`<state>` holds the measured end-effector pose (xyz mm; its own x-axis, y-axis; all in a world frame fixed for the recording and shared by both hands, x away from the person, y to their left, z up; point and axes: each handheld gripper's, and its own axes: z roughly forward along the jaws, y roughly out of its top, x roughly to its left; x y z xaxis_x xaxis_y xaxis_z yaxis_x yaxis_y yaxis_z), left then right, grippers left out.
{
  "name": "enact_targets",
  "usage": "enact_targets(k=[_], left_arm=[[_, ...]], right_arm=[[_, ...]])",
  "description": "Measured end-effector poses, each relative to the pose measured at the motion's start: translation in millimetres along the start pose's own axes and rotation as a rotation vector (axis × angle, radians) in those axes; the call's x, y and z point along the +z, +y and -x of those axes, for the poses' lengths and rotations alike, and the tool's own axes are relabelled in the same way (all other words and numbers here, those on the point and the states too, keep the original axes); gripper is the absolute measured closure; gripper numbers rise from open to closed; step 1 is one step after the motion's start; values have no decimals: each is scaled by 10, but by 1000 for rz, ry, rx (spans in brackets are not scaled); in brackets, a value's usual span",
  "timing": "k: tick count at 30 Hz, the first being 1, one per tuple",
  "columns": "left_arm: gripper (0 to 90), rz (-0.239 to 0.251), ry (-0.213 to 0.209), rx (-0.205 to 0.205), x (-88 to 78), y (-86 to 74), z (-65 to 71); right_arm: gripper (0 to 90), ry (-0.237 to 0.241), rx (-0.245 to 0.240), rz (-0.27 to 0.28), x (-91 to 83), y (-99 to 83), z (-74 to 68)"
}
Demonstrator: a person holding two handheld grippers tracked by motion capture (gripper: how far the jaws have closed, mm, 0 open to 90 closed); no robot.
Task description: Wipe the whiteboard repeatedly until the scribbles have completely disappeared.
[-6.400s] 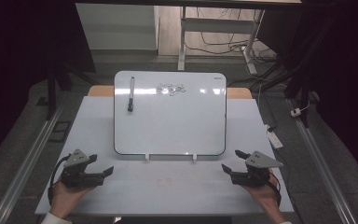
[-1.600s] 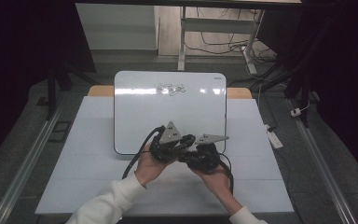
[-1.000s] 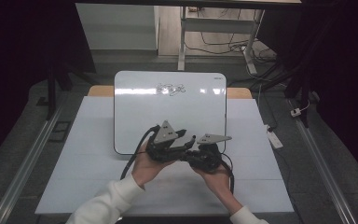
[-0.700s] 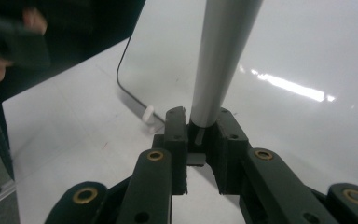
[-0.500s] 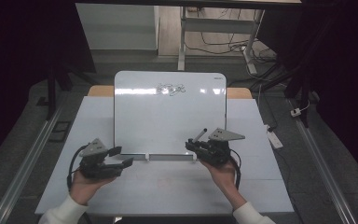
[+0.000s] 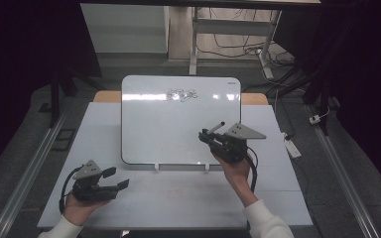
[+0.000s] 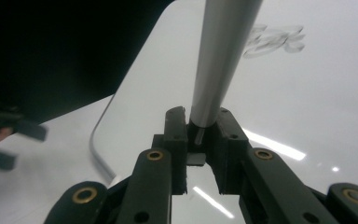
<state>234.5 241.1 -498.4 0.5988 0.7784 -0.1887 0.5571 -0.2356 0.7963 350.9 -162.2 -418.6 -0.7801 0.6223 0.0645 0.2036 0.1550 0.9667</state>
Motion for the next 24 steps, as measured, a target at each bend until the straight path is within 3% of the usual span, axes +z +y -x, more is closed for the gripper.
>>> enact_targets(k=[6,13,19,24], left_arm=[[289,3,-17,2,23,-20,0],[289,5,-9,18,17,-28,0],[289,12,-10,6,9,-57,-37],[289,11,-12,7,15,-60,-36]], right_arm=[[774,-90,-35,56,215,289,145],[774,-198,-59,72,627,553,365],[774,-257,-55,56,918,643,541],[774,-269,-24,50,1103,698,645]])
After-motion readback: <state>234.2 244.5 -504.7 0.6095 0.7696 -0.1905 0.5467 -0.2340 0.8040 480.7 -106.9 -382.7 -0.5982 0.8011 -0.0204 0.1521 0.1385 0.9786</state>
